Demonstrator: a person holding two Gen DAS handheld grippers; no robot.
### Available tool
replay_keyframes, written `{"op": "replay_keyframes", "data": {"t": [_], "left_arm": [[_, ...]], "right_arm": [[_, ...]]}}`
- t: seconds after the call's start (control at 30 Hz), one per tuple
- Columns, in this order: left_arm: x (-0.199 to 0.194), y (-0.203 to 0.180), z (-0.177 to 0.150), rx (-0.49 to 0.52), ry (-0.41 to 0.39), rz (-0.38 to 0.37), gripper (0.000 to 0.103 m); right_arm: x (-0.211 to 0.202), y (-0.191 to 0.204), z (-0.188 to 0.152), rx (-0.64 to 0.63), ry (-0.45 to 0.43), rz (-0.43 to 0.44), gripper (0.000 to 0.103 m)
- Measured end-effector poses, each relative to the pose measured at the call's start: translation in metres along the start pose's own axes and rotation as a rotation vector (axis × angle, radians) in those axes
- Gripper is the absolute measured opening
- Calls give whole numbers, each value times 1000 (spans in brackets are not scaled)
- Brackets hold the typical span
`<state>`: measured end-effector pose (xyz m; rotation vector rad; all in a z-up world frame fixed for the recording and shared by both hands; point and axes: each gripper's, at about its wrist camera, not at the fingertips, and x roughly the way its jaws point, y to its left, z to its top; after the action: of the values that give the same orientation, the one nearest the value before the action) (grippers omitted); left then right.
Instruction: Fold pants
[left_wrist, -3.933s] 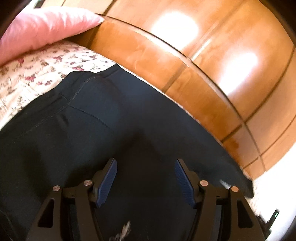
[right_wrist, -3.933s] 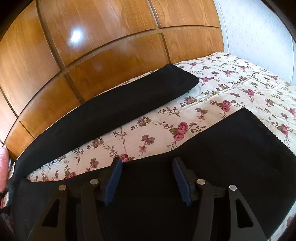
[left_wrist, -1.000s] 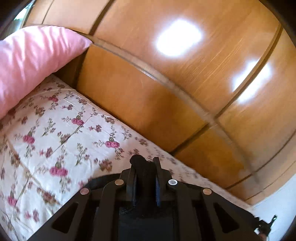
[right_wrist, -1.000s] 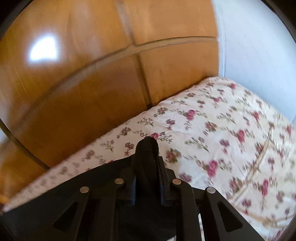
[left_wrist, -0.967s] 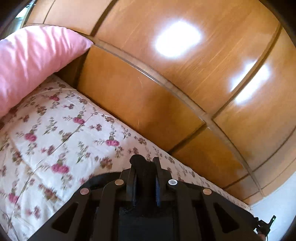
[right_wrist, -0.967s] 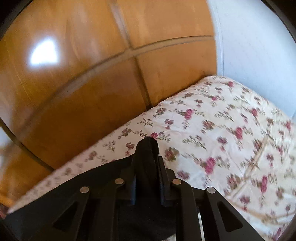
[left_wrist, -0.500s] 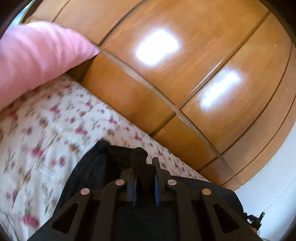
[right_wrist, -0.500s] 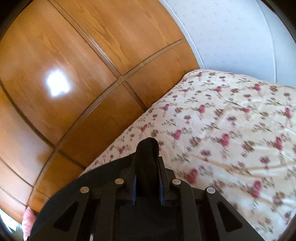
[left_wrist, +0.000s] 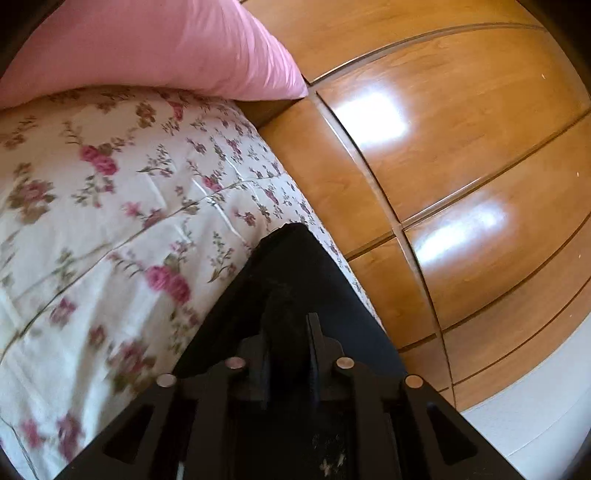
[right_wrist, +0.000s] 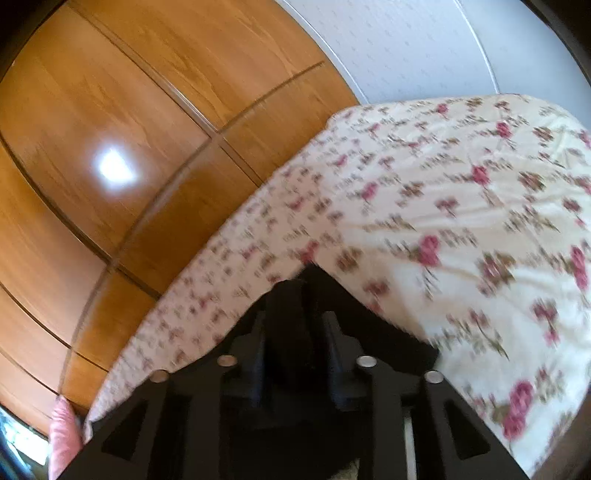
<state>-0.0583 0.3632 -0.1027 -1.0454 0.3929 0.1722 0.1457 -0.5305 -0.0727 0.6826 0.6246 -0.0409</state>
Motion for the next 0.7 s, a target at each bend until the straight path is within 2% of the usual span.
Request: {"op": "replay_keyframes", "data": {"t": [0.07, 0.1, 0.2, 0.27, 0.3, 0.4, 0.53, 0.63, 0.7], "left_arm": [[-11, 0, -7, -8, -40, -6, 36], [-18, 2, -10, -27, -65, -21, 37], [-37, 6, -22, -73, -116, -49, 41], [-47, 4, -30, -69, -128, -55, 42], [-51, 0, -34, -50, -133, -50, 43], [-50, -22, -35, 26, -100, -56, 43], [-53, -65, -38, 136, -92, -139, 46], [-44, -78, -44, 155, -36, -178, 57], [-30, -77, -47, 140, 18, -152, 58]], "right_arm": [[-8, -3, -9, 26, -8, -28, 54], [-15, -5, -14, 47, -23, -32, 63], [-28, -7, -24, 78, -38, -57, 63], [-35, -1, -24, 69, -24, -98, 64], [-39, 2, -24, 66, -31, -92, 64], [-48, 11, -26, 61, -30, -51, 64], [-42, 8, -37, 178, 48, 51, 64], [-40, 7, -46, 250, 112, 134, 65], [-43, 11, -49, 245, 123, 156, 67]]}}
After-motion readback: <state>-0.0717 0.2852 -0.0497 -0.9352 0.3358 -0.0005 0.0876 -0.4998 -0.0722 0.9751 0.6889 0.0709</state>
